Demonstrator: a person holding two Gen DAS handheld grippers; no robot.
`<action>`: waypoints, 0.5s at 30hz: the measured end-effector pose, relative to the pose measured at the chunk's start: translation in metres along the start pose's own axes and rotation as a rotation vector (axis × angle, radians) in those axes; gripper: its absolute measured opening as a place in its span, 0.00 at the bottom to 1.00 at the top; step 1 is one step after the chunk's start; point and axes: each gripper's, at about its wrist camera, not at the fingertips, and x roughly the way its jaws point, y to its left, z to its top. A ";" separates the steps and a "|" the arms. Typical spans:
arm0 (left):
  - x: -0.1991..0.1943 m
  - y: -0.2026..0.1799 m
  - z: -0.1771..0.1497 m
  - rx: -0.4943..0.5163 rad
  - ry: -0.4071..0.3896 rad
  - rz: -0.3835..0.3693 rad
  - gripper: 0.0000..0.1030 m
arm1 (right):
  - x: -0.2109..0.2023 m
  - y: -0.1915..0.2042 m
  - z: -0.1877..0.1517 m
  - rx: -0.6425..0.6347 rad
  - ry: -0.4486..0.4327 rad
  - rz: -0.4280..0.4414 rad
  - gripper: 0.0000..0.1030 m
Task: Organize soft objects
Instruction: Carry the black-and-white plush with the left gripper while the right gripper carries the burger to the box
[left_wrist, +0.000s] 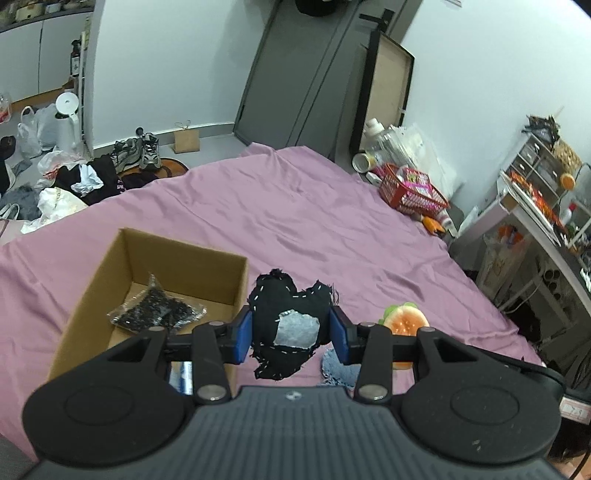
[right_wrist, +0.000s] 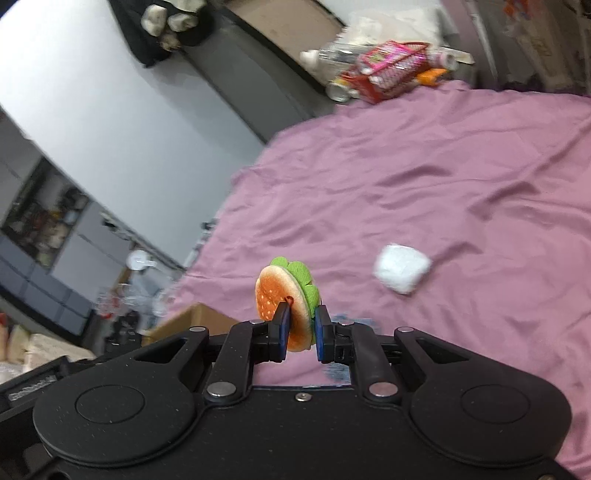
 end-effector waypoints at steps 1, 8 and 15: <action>-0.002 0.003 0.002 0.000 -0.006 0.004 0.41 | 0.000 0.004 0.000 -0.009 -0.003 0.003 0.14; -0.011 0.023 0.010 -0.007 -0.028 0.011 0.41 | -0.002 0.031 -0.005 -0.062 -0.019 0.028 0.14; -0.013 0.050 0.012 -0.034 -0.024 0.018 0.41 | 0.000 0.059 -0.014 -0.100 -0.027 0.058 0.14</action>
